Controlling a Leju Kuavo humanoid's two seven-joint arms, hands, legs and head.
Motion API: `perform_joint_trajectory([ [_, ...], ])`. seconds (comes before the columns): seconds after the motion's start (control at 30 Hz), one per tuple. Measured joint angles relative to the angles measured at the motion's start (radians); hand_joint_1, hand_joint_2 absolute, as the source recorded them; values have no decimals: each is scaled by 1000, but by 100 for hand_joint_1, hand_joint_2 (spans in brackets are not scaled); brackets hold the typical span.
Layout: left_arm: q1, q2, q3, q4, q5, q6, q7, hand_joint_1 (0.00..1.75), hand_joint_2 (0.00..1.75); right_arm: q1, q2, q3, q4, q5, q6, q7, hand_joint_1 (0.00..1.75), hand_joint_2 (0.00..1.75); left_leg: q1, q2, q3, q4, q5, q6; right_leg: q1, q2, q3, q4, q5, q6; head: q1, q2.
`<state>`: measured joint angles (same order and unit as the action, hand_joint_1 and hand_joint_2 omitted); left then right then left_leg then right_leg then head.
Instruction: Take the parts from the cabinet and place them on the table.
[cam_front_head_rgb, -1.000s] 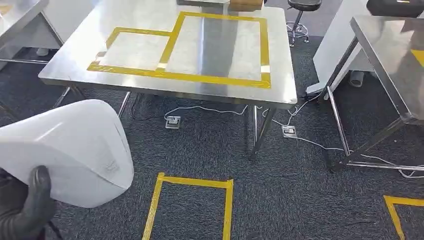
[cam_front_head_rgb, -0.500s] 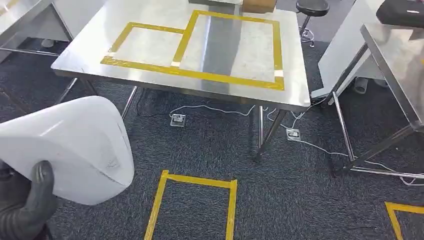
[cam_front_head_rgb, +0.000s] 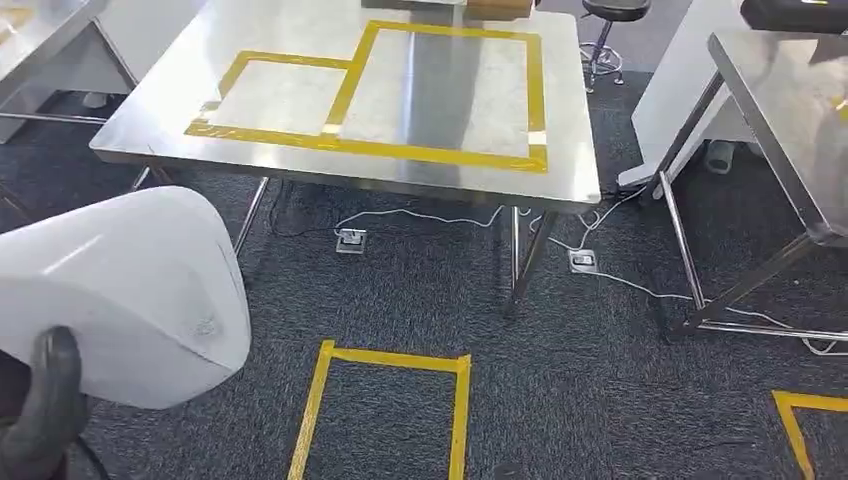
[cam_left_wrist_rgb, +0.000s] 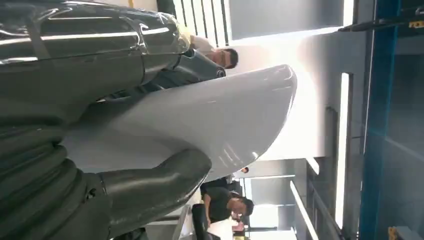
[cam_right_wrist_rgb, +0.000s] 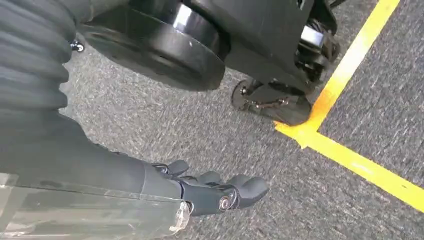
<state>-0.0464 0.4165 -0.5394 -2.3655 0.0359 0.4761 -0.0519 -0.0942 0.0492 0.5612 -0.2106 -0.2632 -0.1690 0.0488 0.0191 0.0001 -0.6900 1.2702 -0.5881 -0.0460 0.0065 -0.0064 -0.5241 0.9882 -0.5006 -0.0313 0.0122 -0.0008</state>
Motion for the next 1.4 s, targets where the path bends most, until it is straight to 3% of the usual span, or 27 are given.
perform_joint_trajectory([
  [0.07, 0, 4, 0, 0, 0, -3, 2, 175, 175, 0, 1, 0, 0, -1, 0, 0, 0, 175, 3, 4, 85, -161, 85, -3, -5, 3, 0, 12, -8, 9, -10, 0],
  [0.1, 0, 4, 1, 0, 0, -3, 3, 175, 175, 0, 1, 0, 0, -2, 0, 0, 0, 175, 3, 5, 111, -206, 73, -4, -3, 4, -3, 20, -15, 18, -14, 0],
  [0.13, -1, 5, 1, -1, 0, -5, 5, 175, 175, -2, 1, 1, 0, -2, 0, 0, 0, 175, 2, 3, 112, -222, 72, 8, 2, 6, -11, 36, -21, 25, -25, 0],
  [0.2, -1, 7, 2, -2, 0, -6, 7, 175, 175, 0, 1, 2, 0, -5, 0, -2, 0, 175, -2, 2, 108, -216, 72, 24, 3, 6, -13, 31, -18, 29, -11, 0],
  [0.27, -1, 8, 3, -2, 1, -7, 9, 175, 175, 0, 0, 9, 0, -9, 0, -3, 0, 175, 4, 2, 107, -221, 76, 36, 1, 7, -13, 34, -22, 36, -11, 0],
  [0.33, -3, 9, 3, -2, 2, -10, 11, 175, 175, 0, -1, 11, 0, -10, 0, -3, 0, 175, 6, 3, 106, -221, 78, 42, -2, 7, -42, 107, -79, 51, 2, 0],
  [0.4, -3, 9, 3, -3, 2, -12, 11, 175, 175, 0, -1, 12, 0, -10, 0, -3, 0, 175, 5, 4, 103, -220, 78, 46, -7, 6, -109, 261, -153, 59, 12, 0],
  [0.43, -3, 9, 3, -2, 2, -13, 11, 175, 175, 2, -1, 14, 0, -10, 0, -3, 0, 175, 4, 4, 102, -220, 79, 46, -7, 7, -137, 321, -172, 59, 16, 0],
  [0.47, -3, 9, 3, -2, 2, -15, 11, 175, 175, 3, -1, 16, 0, -10, 0, -3, 0, 175, 3, 3, 102, -220, 79, 46, -6, 6, -143, 336, -164, 58, 22, 0],
  [0.5, -3, 9, 3, -2, 2, -15, 11, 175, 175, 3, -1, 17, 0, -10, 0, -3, 0, 175, 1, 2, 103, -220, 79, 46, -6, 7, -131, 307, -133, 53, 29, 0],
  [0.57, -4, 9, 3, -3, 2, -15, 11, 175, 175, 2, -1, 18, 0, -11, 0, -3, 0, 175, -5, 0, 106, -220, 79, 46, -2, 7, -64, 146, -35, 33, 37, 0],
  [0.6, -4, 9, 3, -4, 2, -15, 11, 175, 175, 2, -1, 18, 0, -11, 0, -3, 0, 175, -3, 0, 105, -222, 79, 46, 6, 8, -32, 64, -2, 18, 40, 0],
  [0.63, -5, 9, 3, -5, 2, -16, 11, 175, 175, 2, -4, 18, 0, -11, 0, -3, 0, 175, -8, -1, 103, -221, 79, 45, 8, 7, -22, 50, -14, 11, 35, 0],
  [0.7, -5, 9, 3, -6, 2, -16, 11, 175, 175, 1, -3, 19, 0, -11, 0, -3, 0, 175, -2, -1, 95, -221, 85, 35, 14, 8, -23, 33, -16, 5, 43, 0],
  [0.77, -5, 9, 3, -9, 3, -16, 12, 175, 175, 3, -2, 19, 0, -12, 0, -3, 0, 175, -4, 0, 101, -232, 91, 21, 12, 7, -15, 13, -7, 2, 43, 0],
  [0.8, -5, 10, 3, -10, 2, -16, 12, 175, 175, 2, -3, 19, 0, -12, 0, -3, 0, 175, -4, 0, 96, -220, 76, 20, 5, 2, -6, -6, 5, 5, 40, 0],
  [0.83, -7, 11, 5, -10, 2, -16, 12, 175, 175, 1, -3, 19, 0, -12, 0, -3, 0, 175, -3, -1, 80, -187, 47, 17, 4, 3, -3, -14, 10, -2, 33, 0],
  [0.93, -6, 12, 7, -10, 3, -16, 13, 175, 175, 2, 1, 19, 0, -13, 0, -3, 0, 175, 0, -2, -15, 23, -51, 7, 5, 2, -6, -12, 11, -6, 11, 0],
  [0.97, -6, 12, 8, -10, 3, -16, 13, 175, 175, 3, 1, 19, 0, -14, 0, -3, 0, 175, -1, -1, -27, 49, -50, 4, 4, 2, -6, -11, 11, -5, 7, 0],
  [1.0, -6, 12, 8, -10, 3, -16, 13, 175, 175, 3, 1, 20, 0, -15, 0, -3, 0, 175, 0, -1, -18, 31, -26, 2, 4, 2, -6, -9, 9, -4, 3, 0],
  [1.1, -6, 12, 8, -10, 3, -16, 13, 175, 175, 2, 3, 20, 0, -16, 0, -3, 0, 175, 5, 4, 99, -198, 96, -1, -1, 6, -6, 12, -5, 11, -13, 0],
  [1.13, -7, 12, 8, -10, 3, -16, 13, 175, 175, 2, 2, 20, 0, -16, 0, -3, 0, 175, 0, 4, 111, -218, 72, 1, 6, 7, -13, 21, -11, 20, -20, 0],
  [1.17, -6, 12, 8, -10, 3, -16, 13, 175, 175, 1, 2, 20, 0, -17, 0, -3, 0, 175, 1, 3, 110, -222, 74, 17, 6, 9, -18, 30, -15, 22, -23, 0],
  [1.23, -5, 12, 8, -10, 3, -15, 13, 175, 175, 2, 2, 20, 0, -18, 0, -3, 0, 175, -3, 1, 108, -221, 73, 28, 4, 8, -16, 25, -12, 28, -12, 0],
  [1.3, -7, 12, 8, -10, 3, -16, 13, 175, 175, 1, 1, 21, 0, -18, 0, -3, 0, 175, 5, 1, 110, -226, 77, 38, 4, 8, -17, 34, -25, 36, -13, 0],
  [1.33, -6, 12, 8, -10, 3, -16, 13, 175, 175, 1, 2, 21, 0, -18, 0, -3, 0, 175, 7, 1, 110, -226, 77, 41, 3, 8, -32, 69, -51, 45, -4, 0],
  [1.4, -6, 12, 8, -10, 3, -16, 13, 175, 175, 1, 2, 21, 0, -18, 0, -3, 0, 175, 6, 3, 109, -226, 76, 47, -5, 7, -98, 214, -124, 54, 11, 0],
])
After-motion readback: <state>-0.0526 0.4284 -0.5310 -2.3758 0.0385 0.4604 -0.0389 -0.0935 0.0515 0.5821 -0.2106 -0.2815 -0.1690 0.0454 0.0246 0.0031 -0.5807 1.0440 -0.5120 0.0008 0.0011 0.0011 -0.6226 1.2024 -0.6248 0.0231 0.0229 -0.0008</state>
